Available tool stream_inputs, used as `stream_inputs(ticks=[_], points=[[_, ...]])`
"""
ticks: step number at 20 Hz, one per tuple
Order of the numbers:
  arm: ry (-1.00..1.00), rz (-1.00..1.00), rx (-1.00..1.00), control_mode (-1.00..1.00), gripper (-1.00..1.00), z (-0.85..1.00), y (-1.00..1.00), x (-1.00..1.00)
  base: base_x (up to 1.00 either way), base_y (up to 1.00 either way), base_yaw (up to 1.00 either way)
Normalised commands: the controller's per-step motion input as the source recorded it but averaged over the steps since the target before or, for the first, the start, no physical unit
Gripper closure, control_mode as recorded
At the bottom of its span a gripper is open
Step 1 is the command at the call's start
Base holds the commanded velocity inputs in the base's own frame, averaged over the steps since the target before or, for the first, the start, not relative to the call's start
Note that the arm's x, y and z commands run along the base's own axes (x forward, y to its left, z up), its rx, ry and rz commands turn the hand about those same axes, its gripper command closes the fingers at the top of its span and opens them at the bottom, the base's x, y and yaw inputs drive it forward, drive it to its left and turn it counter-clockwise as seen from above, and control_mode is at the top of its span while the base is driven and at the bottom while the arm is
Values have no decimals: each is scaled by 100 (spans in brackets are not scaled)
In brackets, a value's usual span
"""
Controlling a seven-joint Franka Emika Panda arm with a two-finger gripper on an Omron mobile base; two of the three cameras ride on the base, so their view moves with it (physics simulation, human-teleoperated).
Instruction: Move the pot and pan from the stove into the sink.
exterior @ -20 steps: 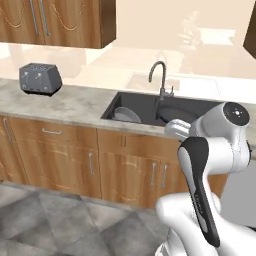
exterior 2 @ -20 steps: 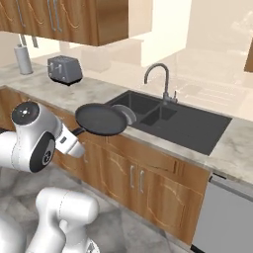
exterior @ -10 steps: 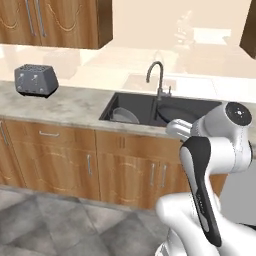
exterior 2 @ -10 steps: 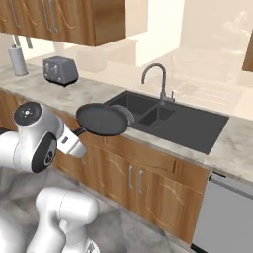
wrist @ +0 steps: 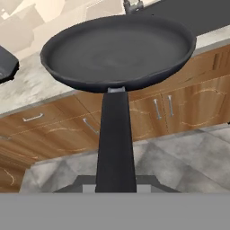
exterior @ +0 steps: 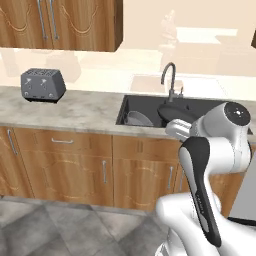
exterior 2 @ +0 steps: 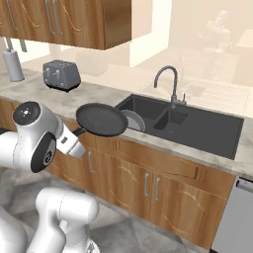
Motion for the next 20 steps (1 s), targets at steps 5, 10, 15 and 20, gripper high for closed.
stream_inputs(ticks=[5, 10, 15, 20], points=[[0, 0, 0, 100, 100, 0, 0, 0, 0, 8, -3], [0, 0, 0, 100, 100, 0, 0, 0, 15, 0, 0], [0, 0, 0, 100, 100, 0, 0, 0, 58, 0, 0], [0, 0, 0, 100, 100, 0, 0, 0, 68, 0, 0]])
